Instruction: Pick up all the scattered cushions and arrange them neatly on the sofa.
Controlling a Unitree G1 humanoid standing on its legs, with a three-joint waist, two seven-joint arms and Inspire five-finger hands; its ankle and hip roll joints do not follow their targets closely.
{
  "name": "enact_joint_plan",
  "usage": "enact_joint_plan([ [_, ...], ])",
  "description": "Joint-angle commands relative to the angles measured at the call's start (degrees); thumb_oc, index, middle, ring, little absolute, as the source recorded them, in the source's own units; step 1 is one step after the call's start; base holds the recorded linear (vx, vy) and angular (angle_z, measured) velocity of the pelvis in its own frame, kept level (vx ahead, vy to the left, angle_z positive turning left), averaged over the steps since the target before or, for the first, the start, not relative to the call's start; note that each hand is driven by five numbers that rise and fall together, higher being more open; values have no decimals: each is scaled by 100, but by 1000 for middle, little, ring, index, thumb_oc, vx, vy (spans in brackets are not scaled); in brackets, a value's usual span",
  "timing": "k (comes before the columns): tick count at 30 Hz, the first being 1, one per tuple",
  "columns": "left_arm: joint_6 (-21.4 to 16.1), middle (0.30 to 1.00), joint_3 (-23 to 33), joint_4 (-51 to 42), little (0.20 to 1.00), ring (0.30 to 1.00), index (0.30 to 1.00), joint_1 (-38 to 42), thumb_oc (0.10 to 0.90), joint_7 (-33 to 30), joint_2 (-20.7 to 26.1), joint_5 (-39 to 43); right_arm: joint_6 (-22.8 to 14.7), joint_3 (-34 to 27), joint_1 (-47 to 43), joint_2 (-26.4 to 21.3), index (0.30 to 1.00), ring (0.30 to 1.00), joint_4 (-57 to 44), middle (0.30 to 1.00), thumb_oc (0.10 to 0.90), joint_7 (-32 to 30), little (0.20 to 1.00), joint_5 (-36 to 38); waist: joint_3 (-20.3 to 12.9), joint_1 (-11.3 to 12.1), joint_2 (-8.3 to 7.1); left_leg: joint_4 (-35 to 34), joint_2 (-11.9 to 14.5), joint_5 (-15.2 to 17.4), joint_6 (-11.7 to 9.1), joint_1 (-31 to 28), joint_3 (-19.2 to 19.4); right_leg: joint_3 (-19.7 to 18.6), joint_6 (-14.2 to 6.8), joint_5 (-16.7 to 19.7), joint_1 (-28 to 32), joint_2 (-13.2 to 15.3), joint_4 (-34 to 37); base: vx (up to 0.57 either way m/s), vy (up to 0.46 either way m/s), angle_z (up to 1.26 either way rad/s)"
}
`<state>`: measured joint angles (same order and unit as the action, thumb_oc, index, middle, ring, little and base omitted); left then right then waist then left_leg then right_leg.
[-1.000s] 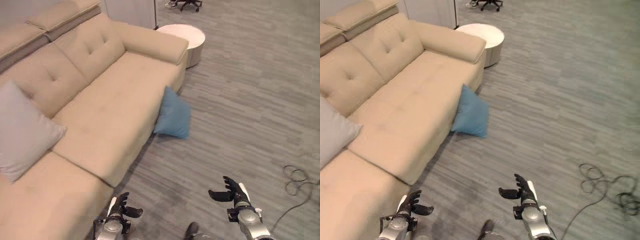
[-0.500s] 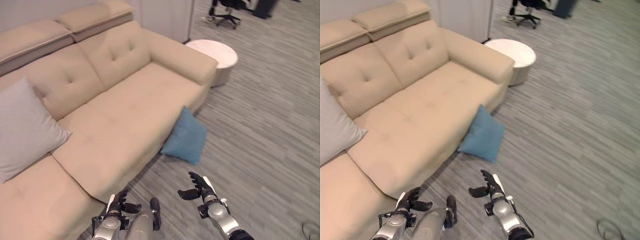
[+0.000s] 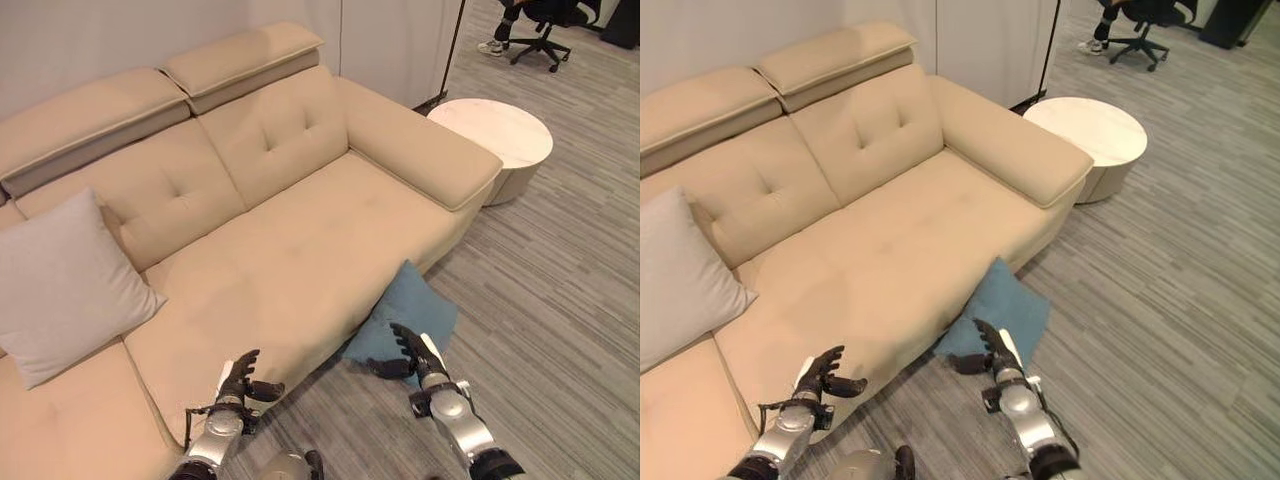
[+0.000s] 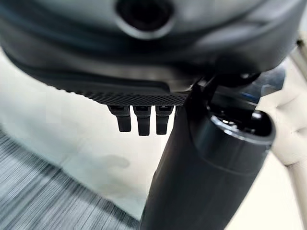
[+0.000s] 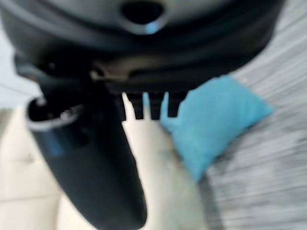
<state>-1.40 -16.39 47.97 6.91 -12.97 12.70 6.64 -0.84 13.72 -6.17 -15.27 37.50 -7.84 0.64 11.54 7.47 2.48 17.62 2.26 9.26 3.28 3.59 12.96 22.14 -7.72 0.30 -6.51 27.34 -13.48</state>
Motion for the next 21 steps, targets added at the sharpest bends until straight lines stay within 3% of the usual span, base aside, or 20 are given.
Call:
enact_joint_plan([
  [1, -374, 900, -161, -213, 900, 900, 900, 314, 800, -99, -63, -208, -292, -306, -206, -300, 900, 900, -519, 900, 800, -153, 900, 94, 44, -112, 62, 13, 636, 438, -660, -23, -408, -689, -587, 520, 363, 60, 139, 329, -519, 65],
  [2, -383, 900, -149, -142, 900, 900, 900, 317, 800, -65, -20, -179, -270, -336, -173, -326, 900, 900, -428, 900, 800, -148, 900, 47, 29, -128, -36, 64, 726, 474, -793, -90, -586, -525, -670, 388, 414, -14, 327, 229, -400, 65],
  [4, -377, 900, -120, -120, 900, 900, 900, 286, 800, -76, -50, -150, -257, -363, -167, -317, 900, 900, -408, 900, 800, -156, 900, 44, 18, -140, -58, 87, 822, 456, -851, -88, -624, -465, -728, 510, 475, -65, 286, 217, -391, 49],
  [5, -367, 900, -77, -99, 900, 900, 900, 228, 800, -102, -57, -143, -276, -281, -143, -341, 900, 900, -426, 900, 800, -103, 900, 10, -16, -150, -73, 3, 1084, 269, -949, -213, -718, -437, -602, -103, 443, -381, 174, 157, -234, -1],
  [6, -367, 900, -76, -102, 900, 900, 900, 222, 800, -102, -58, -144, -276, -279, -140, -343, 900, 900, -426, 900, 800, -103, 900, 10, -10, -157, -58, -4, 1103, 272, -961, -230, -726, -427, -596, -121, 459, -398, 162, 237, -383, -9],
  [8, -380, 900, -21, -65, 900, 900, 900, 147, 800, -59, -104, -36, -311, -233, -143, -419, 900, 900, -396, 900, 800, -102, 900, 10, -54, -177, 1, 232, 1489, -162, -1097, -265, -778, -168, -322, -512, 571, -900, 332, 194, -405, -8],
  [9, -395, 900, 34, -158, 900, 900, 900, 21, 800, -24, -158, 95, -352, -253, -117, -498, 900, 900, -411, 900, 800, -135, 900, 35, -11, -137, 38, 910, 1834, -814, -1016, -1, -628, 99, -85, -616, 861, -1198, 622, 183, -542, 4],
  [10, -357, 900, 52, -234, 900, 900, 900, -25, 800, -18, -166, 117, -358, -261, -132, -529, 900, 900, -397, 900, 800, -161, 900, 60, 52, -115, 74, 1396, 2056, -1104, -933, 246, -540, 232, 73, -635, 1065, -1397, 788, 113, -417, 15],
  [11, -357, 900, 52, -234, 900, 900, 900, -25, 800, -18, -165, 117, -358, -260, -132, -529, 900, 900, -397, 900, 800, -161, 900, 60, 47, -120, 74, 1396, 2055, -1106, -933, 255, -546, 238, 73, -633, 1063, -1398, 792, 69, -349, 27],
  [13, -294, 900, 68, -365, 900, 900, 900, -50, 800, -8, -212, 141, -353, -287, -166, -522, 900, 900, -388, 900, 800, -234, 900, 161, 225, -86, 37, 2303, 2455, -1025, -793, 603, 186, 466, 367, -802, 1413, -1746, 1009, 157, -420, 31],
  [14, -275, 900, 59, -387, 900, 900, 900, -104, 800, 29, -235, 157, -328, -308, -147, -522, 900, 900, -342, 900, 800, -263, 900, 180, 246, -55, 47, 2482, 2572, -792, -922, 643, 506, 580, 402, -973, 1579, -1890, 1096, 335, -438, 37],
  [15, -270, 900, 31, -426, 900, 900, 900, -102, 800, 107, -294, 200, -305, -269, -161, -493, 900, 900, -322, 900, 800, -230, 900, 183, 239, 69, 38, 2289, 1968, -267, -854, 933, 808, 592, 389, -1018, 1761, -2095, 1338, 292, -256, 54],
  [16, -268, 900, 25, -428, 900, 900, 900, -106, 800, 109, -291, 201, -308, -272, -158, -491, 900, 900, -318, 900, 800, -230, 900, 184, 234, 65, 20, 2274, 1928, -233, -822, 916, 828, 602, 364, -1008, 1775, -2063, 1357, 337, -213, 54],
  [17, -239, 900, -29, -436, 900, 900, 900, -86, 800, 126, -306, 92, -323, -262, -190, -408, 900, 900, -271, 900, 800, -254, 900, 215, 176, 171, 8, 1737, 1462, -194, -795, 1263, 1351, 647, 251, -1020, 1926, -2273, 1520, 191, -73, 41],
  [18, -237, 900, -33, -436, 900, 900, 900, -89, 800, 125, -301, 89, -327, -264, -189, -402, 900, 900, -265, 900, 800, -255, 900, 215, 162, 181, -33, 1657, 1404, -219, -776, 1230, 1392, 644, 236, -1006, 1916, -2228, 1530, 288, -127, 34],
  [20, -178, 900, -62, -405, 900, 900, 900, -34, 800, 115, -338, -57, -351, -333, -191, -306, 900, 900, -94, 900, 800, -288, 900, 290, 59, 208, 45, 767, 1459, -671, -885, 1317, 2512, 811, 190, -1140, 2038, -2446, 1606, 260, -56, 25],
  [21, -163, 900, -74, -409, 900, 900, 900, 2, 800, 111, -351, -6, -322, -322, -243, -288, 900, 900, -93, 900, 800, -276, 900, 273, 38, 296, 56, 576, 1469, -854, -889, 1454, 2621, 875, 200, -1215, 2128, -2482, 1591, 288, 7, 58],
])
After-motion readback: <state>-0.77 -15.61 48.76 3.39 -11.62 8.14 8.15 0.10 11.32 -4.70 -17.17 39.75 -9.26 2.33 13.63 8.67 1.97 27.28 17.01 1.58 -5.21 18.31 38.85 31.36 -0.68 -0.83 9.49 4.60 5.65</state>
